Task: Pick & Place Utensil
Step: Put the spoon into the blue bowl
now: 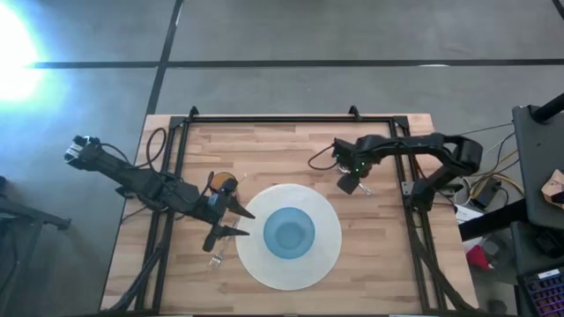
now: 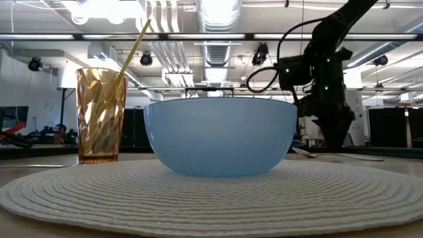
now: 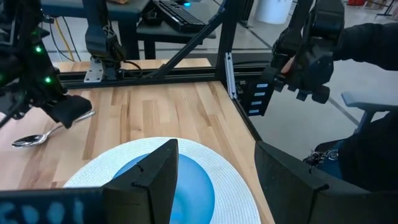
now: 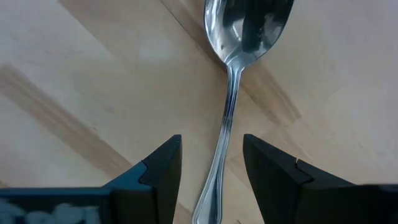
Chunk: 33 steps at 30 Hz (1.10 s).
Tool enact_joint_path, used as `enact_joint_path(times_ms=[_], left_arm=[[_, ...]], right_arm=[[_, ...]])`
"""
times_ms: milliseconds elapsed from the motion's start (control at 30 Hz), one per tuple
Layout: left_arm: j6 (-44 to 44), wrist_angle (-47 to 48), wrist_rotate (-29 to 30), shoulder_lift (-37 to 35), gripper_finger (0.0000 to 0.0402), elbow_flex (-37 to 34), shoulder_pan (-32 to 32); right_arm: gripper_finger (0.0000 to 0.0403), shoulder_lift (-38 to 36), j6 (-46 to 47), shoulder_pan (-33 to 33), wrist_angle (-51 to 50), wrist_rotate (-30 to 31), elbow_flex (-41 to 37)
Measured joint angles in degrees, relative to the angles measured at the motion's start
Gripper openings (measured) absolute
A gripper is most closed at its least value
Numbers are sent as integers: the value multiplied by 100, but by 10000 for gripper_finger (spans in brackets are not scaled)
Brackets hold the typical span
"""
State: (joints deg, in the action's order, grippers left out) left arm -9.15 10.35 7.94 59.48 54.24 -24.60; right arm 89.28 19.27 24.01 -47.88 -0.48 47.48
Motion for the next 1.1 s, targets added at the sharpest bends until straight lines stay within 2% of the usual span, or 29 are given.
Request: enact_joint_path(times_ms=[467, 1100], left_arm=[[11, 12, 0, -2, 204, 0, 0], [15, 175, 0, -4, 204, -2, 0]], right_arm=[[162, 489, -44, 0, -22, -1, 25], [27, 511, -129, 2, -81, 79, 4]])
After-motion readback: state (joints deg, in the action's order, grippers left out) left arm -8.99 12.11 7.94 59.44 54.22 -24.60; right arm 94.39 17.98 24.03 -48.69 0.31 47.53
